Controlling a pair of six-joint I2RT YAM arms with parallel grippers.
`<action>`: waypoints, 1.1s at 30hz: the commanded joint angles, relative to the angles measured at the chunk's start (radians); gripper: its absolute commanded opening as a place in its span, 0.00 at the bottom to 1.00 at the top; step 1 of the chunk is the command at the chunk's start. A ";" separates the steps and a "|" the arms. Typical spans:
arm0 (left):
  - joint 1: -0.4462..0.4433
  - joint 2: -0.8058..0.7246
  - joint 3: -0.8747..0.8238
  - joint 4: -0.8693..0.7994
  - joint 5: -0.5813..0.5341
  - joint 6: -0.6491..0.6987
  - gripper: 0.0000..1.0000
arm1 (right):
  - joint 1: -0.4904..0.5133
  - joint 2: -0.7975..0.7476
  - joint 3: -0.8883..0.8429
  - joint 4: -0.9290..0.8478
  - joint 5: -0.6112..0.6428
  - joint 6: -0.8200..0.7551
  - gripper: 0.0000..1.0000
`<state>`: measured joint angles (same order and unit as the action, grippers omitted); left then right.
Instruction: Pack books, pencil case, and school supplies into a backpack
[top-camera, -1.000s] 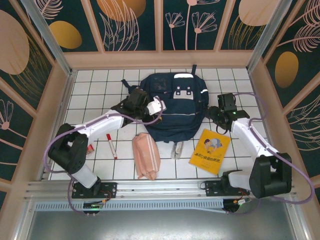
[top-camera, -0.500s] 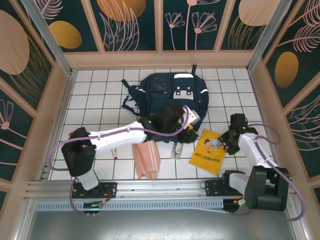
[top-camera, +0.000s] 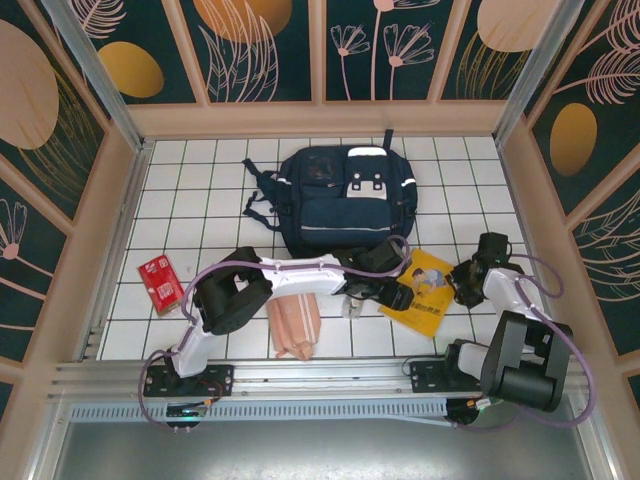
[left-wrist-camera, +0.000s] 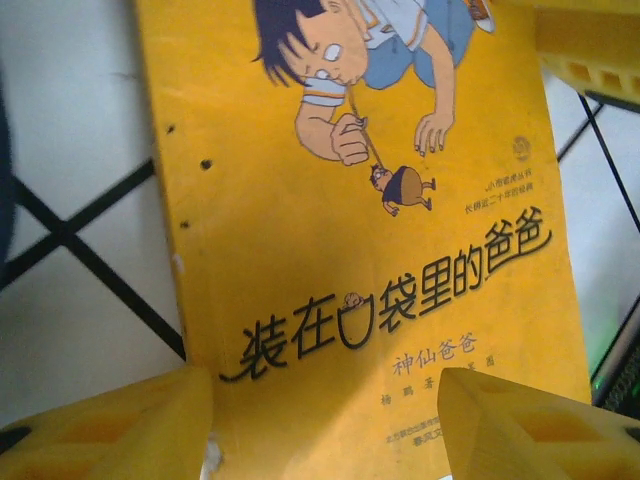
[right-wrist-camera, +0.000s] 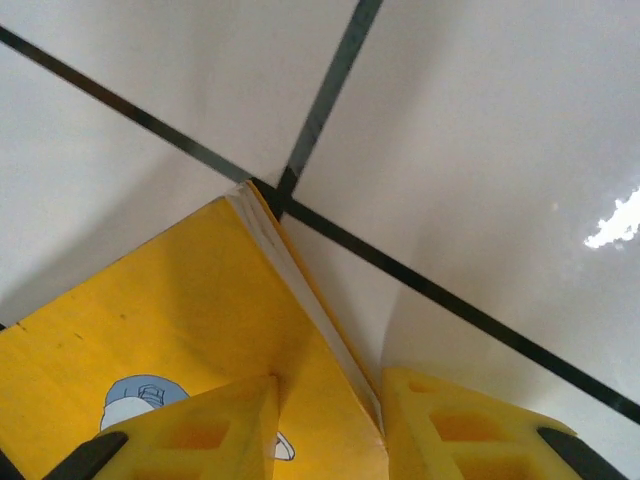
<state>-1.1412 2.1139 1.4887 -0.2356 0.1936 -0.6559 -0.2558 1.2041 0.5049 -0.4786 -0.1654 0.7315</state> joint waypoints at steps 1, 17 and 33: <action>-0.005 0.013 0.061 -0.065 -0.101 -0.117 0.61 | -0.023 0.069 -0.071 0.048 0.037 -0.038 0.30; 0.037 0.178 0.248 -0.206 -0.132 -0.079 0.64 | -0.041 0.077 -0.054 0.099 0.019 -0.089 0.25; 0.047 0.308 0.409 -0.425 -0.241 -0.197 0.67 | -0.020 0.098 -0.009 0.177 -0.038 -0.229 0.33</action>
<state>-1.1091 2.3375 1.8809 -0.5190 0.0689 -0.7956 -0.2882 1.2644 0.4995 -0.2760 -0.2169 0.5392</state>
